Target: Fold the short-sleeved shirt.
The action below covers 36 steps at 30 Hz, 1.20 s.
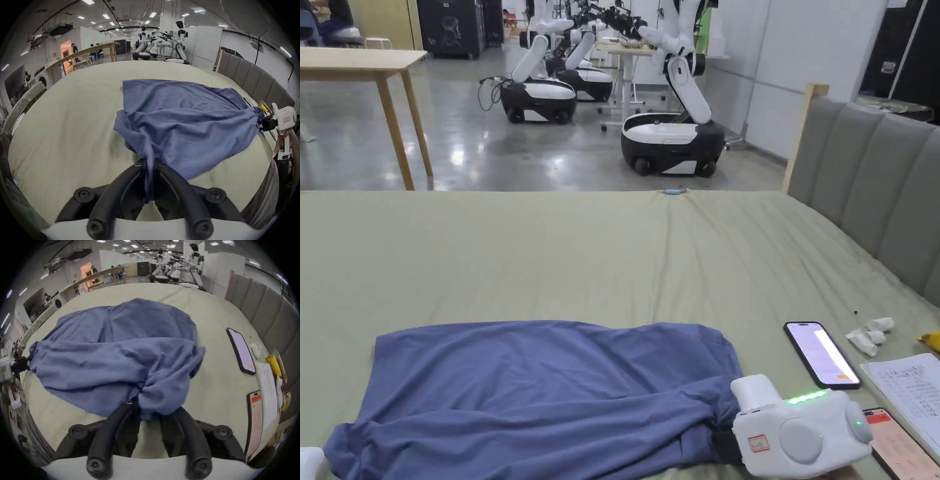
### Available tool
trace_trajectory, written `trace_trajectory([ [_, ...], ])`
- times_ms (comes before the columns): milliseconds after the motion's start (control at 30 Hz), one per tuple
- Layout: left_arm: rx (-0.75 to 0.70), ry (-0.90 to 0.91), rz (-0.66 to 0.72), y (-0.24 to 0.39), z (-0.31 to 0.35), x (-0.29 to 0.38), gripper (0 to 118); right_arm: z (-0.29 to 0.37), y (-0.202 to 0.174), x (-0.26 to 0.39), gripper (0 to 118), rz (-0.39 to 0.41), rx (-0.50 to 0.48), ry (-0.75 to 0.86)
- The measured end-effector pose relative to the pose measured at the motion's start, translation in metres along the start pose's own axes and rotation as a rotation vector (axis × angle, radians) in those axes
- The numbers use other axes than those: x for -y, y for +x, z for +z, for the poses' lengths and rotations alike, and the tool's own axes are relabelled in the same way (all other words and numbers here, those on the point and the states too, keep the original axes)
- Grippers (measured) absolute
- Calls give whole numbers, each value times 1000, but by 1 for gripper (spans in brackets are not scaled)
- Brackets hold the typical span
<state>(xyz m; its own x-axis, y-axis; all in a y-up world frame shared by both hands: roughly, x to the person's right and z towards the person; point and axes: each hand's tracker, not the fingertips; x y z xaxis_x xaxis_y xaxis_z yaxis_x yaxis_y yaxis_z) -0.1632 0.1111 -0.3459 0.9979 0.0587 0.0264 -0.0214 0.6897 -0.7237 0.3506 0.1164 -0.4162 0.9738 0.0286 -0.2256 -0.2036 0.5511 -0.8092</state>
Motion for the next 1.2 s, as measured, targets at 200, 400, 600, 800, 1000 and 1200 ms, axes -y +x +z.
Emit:
trace_trajectory([
  [200, -1, 22, 11, -5, 14, 3, 7, 12, 14, 4, 10, -79, -39, 30],
  [400, 28, 92, 10, -20, 59, 5, 7, 63, 34, 37, 10, -70, -27, 51],
  [600, 34, 103, -7, -18, 107, 26, 7, 123, 27, 77, 10, -41, -24, 77],
  [800, 33, 34, -4, -22, 110, 60, 7, 140, 33, 102, 10, -74, -39, 64],
  [1000, 15, -29, -22, -20, 64, 87, 7, 76, 34, 108, 10, -57, 16, -54],
  [1200, 7, 28, 54, -29, 77, 83, 70, 94, 41, 113, 63, -79, 5, 34],
])
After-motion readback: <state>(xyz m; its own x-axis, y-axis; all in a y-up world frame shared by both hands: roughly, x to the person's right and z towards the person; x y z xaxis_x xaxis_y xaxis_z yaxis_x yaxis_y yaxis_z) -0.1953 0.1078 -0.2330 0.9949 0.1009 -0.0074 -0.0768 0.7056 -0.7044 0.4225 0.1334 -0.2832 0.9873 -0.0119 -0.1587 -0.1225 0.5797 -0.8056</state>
